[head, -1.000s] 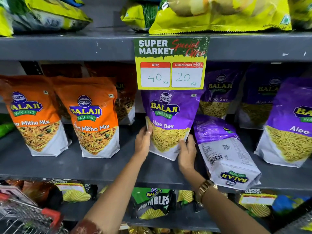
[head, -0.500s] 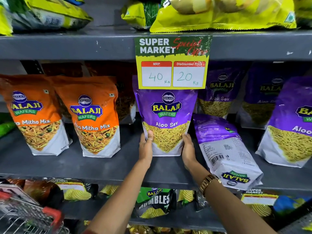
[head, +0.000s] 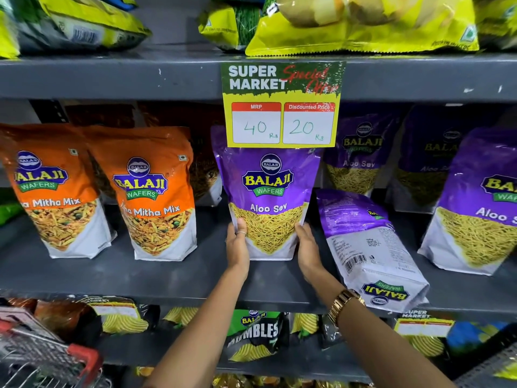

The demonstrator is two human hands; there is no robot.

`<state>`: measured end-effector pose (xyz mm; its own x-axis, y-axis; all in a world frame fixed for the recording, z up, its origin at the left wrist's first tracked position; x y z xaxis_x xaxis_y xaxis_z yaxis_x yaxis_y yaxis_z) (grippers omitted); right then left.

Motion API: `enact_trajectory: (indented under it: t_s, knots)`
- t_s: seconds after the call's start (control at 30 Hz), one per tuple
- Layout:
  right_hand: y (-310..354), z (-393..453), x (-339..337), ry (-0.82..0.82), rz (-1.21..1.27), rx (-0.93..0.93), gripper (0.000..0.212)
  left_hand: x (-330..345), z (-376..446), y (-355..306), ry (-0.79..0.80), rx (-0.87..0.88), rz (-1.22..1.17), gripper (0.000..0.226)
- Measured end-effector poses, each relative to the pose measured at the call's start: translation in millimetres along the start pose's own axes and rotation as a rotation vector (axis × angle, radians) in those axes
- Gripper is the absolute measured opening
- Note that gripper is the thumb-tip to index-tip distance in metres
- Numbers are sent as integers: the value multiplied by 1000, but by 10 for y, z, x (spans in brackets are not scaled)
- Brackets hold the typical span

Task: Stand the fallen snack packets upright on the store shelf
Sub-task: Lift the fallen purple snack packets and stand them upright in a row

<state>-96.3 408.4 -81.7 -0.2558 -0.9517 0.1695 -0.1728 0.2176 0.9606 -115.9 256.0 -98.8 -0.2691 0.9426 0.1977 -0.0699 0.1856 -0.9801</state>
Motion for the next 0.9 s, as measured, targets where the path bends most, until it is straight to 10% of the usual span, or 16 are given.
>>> enact_trajectory:
  t_s: [0.33,0.57,0.9]
  knots:
    - [711,-126,-420,-593,-9,-357,26,-43,-472,-534,-414,520,220,28]
    - [1053,-36,-1057,-778,-77,-254,31,624,-563,-374,-144,229,167,31]
    - [691,358,-1737,-563,-550,267,65,1367,-825,115,136,-398,278,64]
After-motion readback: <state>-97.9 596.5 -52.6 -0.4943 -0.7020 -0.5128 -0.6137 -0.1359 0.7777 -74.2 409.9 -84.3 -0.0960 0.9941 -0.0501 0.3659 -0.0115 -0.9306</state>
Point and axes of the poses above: each hand's wrist, its own z-axis towards the middle knuckle, its own x-axis out of the palm, y = z × x, the point moved 5 cm from there along z, towards the middle knuckle, and after that the axes turned 5 degrees about x, right-handed, at the moved point
